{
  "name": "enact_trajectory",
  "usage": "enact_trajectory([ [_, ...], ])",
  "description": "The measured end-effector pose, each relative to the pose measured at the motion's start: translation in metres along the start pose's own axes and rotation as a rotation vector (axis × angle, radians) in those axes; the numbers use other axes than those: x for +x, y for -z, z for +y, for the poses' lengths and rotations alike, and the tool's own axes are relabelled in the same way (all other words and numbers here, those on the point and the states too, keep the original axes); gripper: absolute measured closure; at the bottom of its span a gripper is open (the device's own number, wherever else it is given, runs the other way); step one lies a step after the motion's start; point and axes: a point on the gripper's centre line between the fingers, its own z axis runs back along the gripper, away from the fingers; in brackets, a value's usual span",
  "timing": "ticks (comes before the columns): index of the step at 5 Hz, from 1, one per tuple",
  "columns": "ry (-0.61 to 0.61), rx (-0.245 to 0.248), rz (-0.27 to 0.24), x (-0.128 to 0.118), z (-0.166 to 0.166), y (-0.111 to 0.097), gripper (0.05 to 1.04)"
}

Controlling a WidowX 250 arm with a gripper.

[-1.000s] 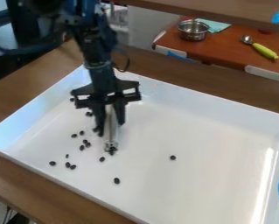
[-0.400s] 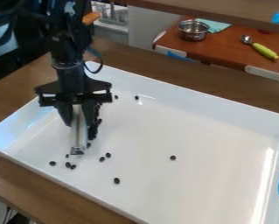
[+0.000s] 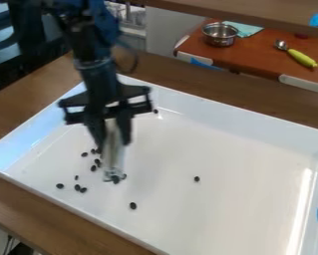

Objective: Sweep into pile

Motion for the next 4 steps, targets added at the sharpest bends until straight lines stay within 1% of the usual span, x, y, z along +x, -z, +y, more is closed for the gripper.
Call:
enact_trajectory([
  [1,0.008,-0.039,0.003,-0.007,-0.036,-0.005,0.71],
  [3,0.039,0.003,0.017,-0.025,-0.076,0.032,0.71],
  [4,0.065,0.023,0.011,-0.033,-0.087,0.047,0.71],
])
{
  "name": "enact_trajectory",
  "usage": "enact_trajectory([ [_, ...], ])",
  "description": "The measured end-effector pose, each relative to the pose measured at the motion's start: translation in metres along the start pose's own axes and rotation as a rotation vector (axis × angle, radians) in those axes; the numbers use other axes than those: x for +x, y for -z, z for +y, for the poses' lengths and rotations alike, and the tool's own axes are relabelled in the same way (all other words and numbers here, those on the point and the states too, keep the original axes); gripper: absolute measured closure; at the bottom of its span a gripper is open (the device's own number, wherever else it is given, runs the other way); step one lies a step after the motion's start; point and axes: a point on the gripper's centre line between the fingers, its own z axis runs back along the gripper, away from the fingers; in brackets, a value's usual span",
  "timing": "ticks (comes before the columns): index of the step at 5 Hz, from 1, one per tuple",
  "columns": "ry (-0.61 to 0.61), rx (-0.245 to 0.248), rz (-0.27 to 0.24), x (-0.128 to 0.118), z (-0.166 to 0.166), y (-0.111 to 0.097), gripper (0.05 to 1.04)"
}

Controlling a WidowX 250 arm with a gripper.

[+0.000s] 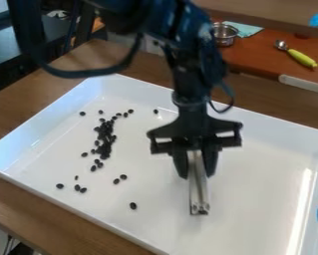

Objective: Sweep into pile

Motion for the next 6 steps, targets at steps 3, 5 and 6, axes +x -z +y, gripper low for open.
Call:
enact_trajectory([
  [3,0.066,-0.006,-0.037,-0.011,-0.02,0.011,0.71],
  [5,0.078,0.007,-0.057,-0.008,-0.014,0.016,0.71],
  [6,0.083,0.018,-0.055,-0.004,0.001,0.014,0.71],
])
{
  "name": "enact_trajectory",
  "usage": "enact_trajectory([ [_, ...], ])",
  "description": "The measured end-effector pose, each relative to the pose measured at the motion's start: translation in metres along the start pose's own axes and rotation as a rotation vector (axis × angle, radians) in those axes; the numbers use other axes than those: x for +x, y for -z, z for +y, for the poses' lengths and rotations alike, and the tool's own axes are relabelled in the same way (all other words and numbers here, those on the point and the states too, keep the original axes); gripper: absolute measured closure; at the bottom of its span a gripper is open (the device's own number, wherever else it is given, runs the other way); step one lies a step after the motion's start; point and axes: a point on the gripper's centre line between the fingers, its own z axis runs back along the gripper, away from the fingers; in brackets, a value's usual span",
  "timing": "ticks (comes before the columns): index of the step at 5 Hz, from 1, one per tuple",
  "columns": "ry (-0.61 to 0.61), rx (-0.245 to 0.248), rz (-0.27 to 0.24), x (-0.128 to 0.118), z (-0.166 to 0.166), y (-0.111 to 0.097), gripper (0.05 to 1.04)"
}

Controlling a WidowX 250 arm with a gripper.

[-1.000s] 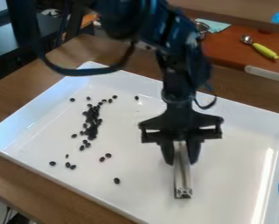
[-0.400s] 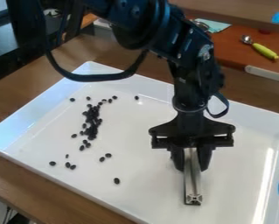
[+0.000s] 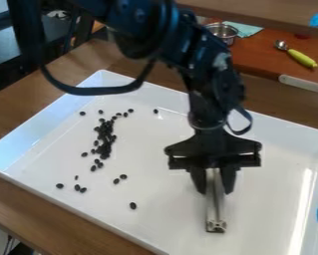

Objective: Sweep into pile

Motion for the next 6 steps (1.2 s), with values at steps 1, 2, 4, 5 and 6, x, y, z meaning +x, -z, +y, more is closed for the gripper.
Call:
enact_trajectory([
  [1,-0.016,0.02,-0.007,0.002,0.026,-0.003,0.71],
  [2,0.004,0.04,-0.039,0.006,0.044,-0.005,0.71],
  [4,-0.003,0.097,-0.082,0.022,0.077,-0.007,0.71],
  [5,0.001,0.149,-0.105,0.025,0.098,-0.009,0.71],
  [6,-0.011,0.185,-0.093,0.023,0.114,-0.013,0.71],
])
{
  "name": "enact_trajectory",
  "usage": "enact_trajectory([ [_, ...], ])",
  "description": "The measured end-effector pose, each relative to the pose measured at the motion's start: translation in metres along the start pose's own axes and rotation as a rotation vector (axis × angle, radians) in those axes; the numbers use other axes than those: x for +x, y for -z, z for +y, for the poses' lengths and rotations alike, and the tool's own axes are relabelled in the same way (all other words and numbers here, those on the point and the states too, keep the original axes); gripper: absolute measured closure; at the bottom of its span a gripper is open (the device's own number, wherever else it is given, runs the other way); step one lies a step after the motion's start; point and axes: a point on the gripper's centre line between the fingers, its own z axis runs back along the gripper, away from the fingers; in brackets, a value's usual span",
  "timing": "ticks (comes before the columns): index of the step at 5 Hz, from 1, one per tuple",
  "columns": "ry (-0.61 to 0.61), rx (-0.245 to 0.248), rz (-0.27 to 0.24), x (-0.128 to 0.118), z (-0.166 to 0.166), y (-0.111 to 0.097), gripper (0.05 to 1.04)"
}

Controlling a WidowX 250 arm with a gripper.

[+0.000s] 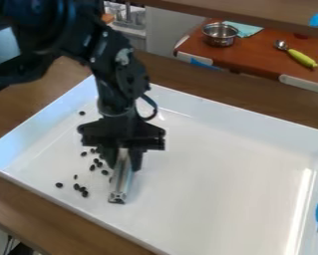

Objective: Sweep into pile

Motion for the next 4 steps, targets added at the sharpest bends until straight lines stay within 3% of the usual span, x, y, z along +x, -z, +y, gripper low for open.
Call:
enact_trajectory([
  [2,-0.009,0.108,0.108,-0.022,0.058,-0.008,0.71],
  [3,-0.019,0.1,0.115,-0.024,0.069,-0.017,0.71],
  [4,-0.021,0.004,0.159,-0.032,0.046,-0.021,0.71],
])
